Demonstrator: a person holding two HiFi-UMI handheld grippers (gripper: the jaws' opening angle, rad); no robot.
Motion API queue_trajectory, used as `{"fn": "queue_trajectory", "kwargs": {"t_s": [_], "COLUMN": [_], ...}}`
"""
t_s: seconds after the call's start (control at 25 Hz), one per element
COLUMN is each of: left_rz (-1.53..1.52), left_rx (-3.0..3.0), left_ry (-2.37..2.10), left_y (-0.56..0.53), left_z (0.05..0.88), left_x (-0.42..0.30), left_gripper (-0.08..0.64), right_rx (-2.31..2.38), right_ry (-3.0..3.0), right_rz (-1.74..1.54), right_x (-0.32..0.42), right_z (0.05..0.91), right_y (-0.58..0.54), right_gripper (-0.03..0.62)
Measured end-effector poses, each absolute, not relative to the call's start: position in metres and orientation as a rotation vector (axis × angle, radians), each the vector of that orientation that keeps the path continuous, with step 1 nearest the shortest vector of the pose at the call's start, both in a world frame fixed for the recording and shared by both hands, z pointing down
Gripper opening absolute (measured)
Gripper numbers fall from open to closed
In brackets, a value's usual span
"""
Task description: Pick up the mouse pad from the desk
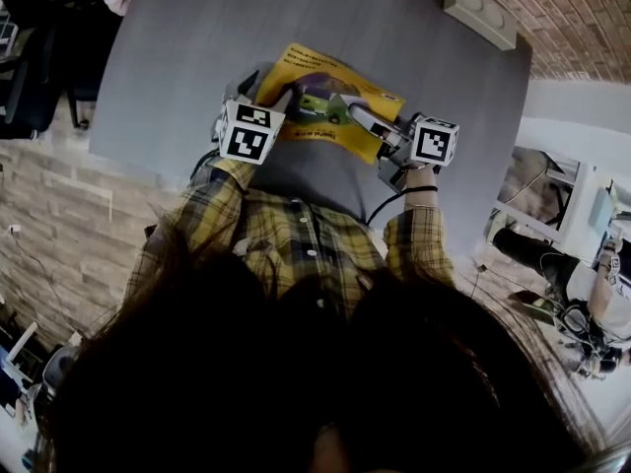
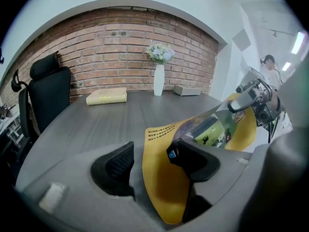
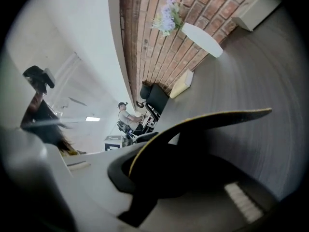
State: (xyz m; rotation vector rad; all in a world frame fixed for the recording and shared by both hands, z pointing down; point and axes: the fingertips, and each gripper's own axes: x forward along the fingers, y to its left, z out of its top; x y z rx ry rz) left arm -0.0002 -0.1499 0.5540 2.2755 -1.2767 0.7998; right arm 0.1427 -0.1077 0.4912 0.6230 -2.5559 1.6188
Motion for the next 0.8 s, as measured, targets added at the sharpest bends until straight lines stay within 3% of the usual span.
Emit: {"fn": "queue_trajectory", "kwargs": {"t_s": [0.8], "left_rz": [0.472], "left_rx": [2.538], "left_ry": [-1.286], "left_y": [-0.159], "left_z": [0.418], "left_x": [0.032], "left_gripper": [0.246], "right_rx": [1.333], "right_ry": [-2.688], "right_rz": [0.747], "right_x": [0.189], "right_z": [0.374], "right_y": [-0.126], "right_gripper": [0.014]}}
